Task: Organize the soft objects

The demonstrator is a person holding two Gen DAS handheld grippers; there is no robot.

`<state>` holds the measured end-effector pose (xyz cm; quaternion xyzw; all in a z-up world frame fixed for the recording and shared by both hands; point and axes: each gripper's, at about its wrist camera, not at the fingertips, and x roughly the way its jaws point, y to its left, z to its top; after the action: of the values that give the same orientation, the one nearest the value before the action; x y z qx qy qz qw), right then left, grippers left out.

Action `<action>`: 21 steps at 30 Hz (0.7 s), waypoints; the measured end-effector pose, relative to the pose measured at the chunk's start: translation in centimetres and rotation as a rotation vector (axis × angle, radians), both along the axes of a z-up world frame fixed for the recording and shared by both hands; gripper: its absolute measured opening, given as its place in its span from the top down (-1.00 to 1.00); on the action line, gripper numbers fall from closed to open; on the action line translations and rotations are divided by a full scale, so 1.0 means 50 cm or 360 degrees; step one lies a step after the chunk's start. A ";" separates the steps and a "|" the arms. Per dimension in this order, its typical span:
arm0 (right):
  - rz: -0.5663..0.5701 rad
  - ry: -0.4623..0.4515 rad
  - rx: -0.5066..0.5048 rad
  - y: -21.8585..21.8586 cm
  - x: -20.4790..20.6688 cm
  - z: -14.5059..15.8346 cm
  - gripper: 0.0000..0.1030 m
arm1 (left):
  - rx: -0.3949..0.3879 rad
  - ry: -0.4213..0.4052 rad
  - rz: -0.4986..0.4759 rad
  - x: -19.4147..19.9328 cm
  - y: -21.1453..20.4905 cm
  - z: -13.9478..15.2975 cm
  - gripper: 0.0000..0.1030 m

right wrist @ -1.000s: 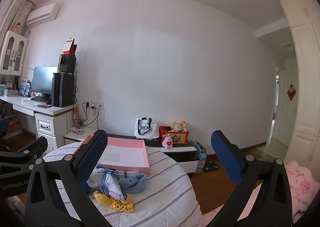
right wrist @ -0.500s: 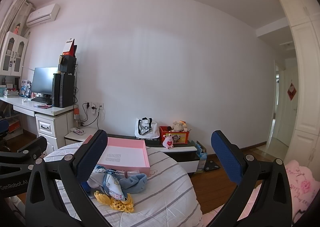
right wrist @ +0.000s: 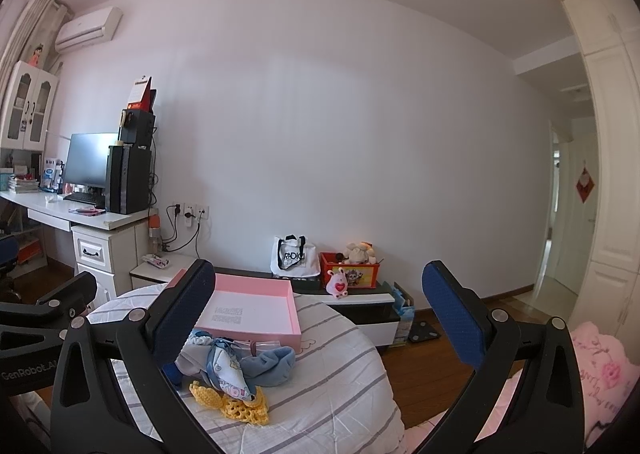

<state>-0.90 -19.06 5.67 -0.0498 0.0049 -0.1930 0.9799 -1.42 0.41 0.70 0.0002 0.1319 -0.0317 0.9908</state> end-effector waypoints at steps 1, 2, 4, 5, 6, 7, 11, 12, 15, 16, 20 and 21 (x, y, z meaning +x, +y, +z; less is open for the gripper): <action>0.0000 0.0000 0.0000 0.000 0.000 0.000 -1.00 | 0.0004 -0.0003 0.0007 -0.001 0.000 0.000 -1.00; 0.0001 0.0000 -0.0001 0.000 0.000 0.000 -1.00 | 0.0008 -0.0006 0.0015 -0.002 0.001 0.001 -1.00; 0.0002 0.0000 -0.0005 0.002 0.000 -0.001 -1.00 | 0.0012 -0.0007 0.0028 -0.003 0.003 0.002 -1.00; 0.0004 0.0001 -0.0007 0.003 0.000 -0.001 -1.00 | 0.0012 -0.0006 0.0028 -0.004 0.004 0.001 -1.00; 0.0005 0.0001 -0.0007 0.003 0.000 -0.002 -1.00 | 0.0012 -0.0005 0.0028 -0.004 0.004 0.001 -1.00; 0.0008 0.0003 -0.0008 0.004 0.000 -0.002 -1.00 | 0.0014 -0.0006 0.0027 -0.004 0.004 0.001 -1.00; 0.0009 0.0010 -0.0013 0.005 0.001 -0.004 -1.00 | 0.0016 -0.0003 0.0022 -0.003 0.003 0.001 -1.00; 0.0008 0.0011 -0.0013 0.005 0.002 -0.003 -1.00 | 0.0016 -0.0003 0.0024 -0.003 0.003 0.001 -1.00; 0.0020 0.0021 -0.0004 0.003 0.005 -0.006 -1.00 | 0.0015 0.0005 0.0023 -0.002 0.003 0.000 -1.00; 0.0025 0.0027 0.0004 0.001 0.007 -0.007 -1.00 | 0.0014 0.0010 0.0022 -0.001 0.004 0.000 -1.00; 0.0029 0.0053 0.0028 -0.005 0.017 -0.016 -1.00 | 0.0026 0.0035 0.0025 0.008 0.003 -0.005 -1.00; 0.0028 0.0062 0.0032 -0.006 0.021 -0.019 -1.00 | 0.0033 0.0046 0.0028 0.011 0.003 -0.008 -1.00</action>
<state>0.13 -19.35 4.74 -0.0438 0.0255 -0.1832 0.9818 -0.86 0.56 0.31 0.0087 0.1464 -0.0215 0.9890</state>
